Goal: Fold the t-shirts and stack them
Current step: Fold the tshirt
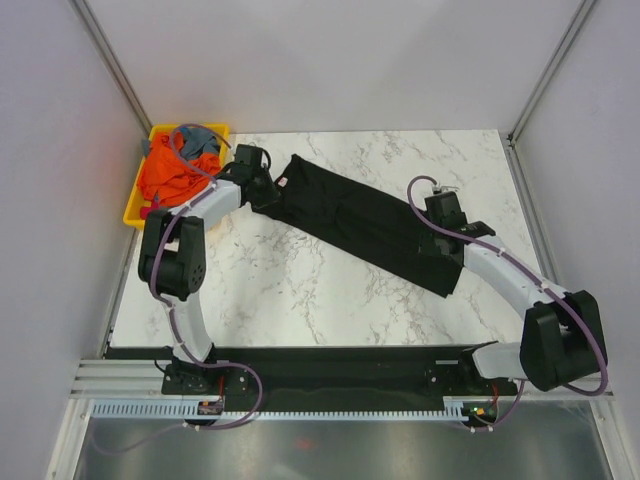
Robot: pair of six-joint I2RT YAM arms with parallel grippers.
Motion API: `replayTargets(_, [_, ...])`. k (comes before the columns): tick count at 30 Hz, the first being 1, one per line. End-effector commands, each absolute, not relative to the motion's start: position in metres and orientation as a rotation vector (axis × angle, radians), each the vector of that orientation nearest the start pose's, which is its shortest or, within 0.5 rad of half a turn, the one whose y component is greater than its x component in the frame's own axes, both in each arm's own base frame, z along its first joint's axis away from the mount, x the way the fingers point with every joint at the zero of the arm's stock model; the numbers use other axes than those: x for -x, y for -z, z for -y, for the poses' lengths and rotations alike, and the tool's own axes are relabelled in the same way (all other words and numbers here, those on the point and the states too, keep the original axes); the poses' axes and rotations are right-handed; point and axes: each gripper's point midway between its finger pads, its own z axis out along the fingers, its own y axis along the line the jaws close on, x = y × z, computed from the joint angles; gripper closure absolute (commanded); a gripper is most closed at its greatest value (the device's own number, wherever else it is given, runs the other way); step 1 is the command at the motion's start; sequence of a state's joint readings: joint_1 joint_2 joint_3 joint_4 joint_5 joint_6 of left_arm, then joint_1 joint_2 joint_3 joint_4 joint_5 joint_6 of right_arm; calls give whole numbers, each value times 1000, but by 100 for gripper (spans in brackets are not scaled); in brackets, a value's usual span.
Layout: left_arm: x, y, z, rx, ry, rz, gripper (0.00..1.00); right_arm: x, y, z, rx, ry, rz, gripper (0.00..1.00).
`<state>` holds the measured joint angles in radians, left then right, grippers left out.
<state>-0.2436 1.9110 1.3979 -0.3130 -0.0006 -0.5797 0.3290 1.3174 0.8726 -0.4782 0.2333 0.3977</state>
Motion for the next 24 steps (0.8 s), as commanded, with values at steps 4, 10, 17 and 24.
replayTargets(4, [-489, -52, 131, 502, 269, -2460, 69, -307, -68, -59, -257, 51, -2539, 61])
replayTargets(10, [-505, -17, 117, 537, 164, -2511, 71, -305, -50, -48, -334, 113, -2550, 62])
replayTargets(17, [-534, 6, 119, 496, 187, -2527, 71, -309, -39, -48, -411, 93, -2536, 64])
replayTargets(24, [-593, -32, 157, 304, 435, -2434, 67, -327, -61, -54, -433, 41, -2461, 64])
